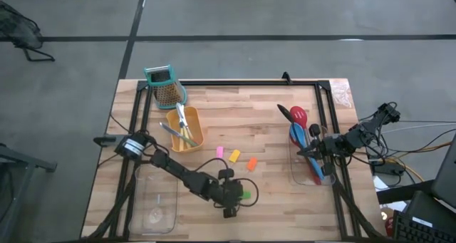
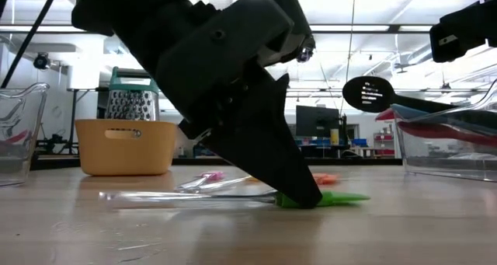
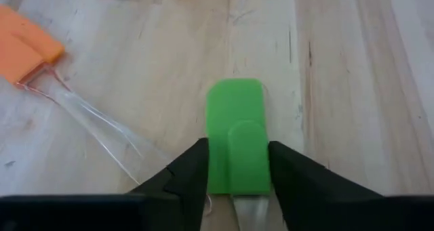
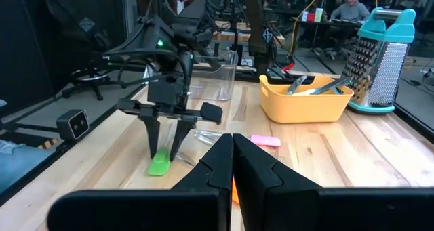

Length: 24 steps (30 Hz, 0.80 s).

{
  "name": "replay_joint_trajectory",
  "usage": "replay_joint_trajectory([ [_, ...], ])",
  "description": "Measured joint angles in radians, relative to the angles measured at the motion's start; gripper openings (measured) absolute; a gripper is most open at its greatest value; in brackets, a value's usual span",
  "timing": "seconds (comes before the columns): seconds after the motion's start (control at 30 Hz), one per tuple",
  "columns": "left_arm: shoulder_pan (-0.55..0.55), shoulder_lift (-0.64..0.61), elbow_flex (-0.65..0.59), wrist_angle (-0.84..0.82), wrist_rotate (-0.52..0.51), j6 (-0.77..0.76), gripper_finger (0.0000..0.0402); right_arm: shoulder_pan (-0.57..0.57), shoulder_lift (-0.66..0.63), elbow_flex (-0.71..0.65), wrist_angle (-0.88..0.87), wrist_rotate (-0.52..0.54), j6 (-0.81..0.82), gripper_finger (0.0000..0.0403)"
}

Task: Pick & Place Kitchen Items
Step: Put the green spatula into the left transparent bin

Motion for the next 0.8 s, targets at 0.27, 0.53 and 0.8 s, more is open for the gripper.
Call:
replay_joint_trajectory([
  [0.27,0.003,0.001,-0.002,0.023,0.069,0.018,0.0061,0.000,0.000,0.000,0.000,0.000,0.000,0.0008],
  [0.53,0.003,-0.006,0.019,0.029,0.097,0.074,0.0006,0.000,0.000,0.000,0.000,0.000,-0.001,0.0008],
  [0.8,-0.011,-0.068,0.013,-0.034,0.114,0.076,0.0011,0.000,0.000,0.000,0.000,0.000,-0.001,0.0008],
])
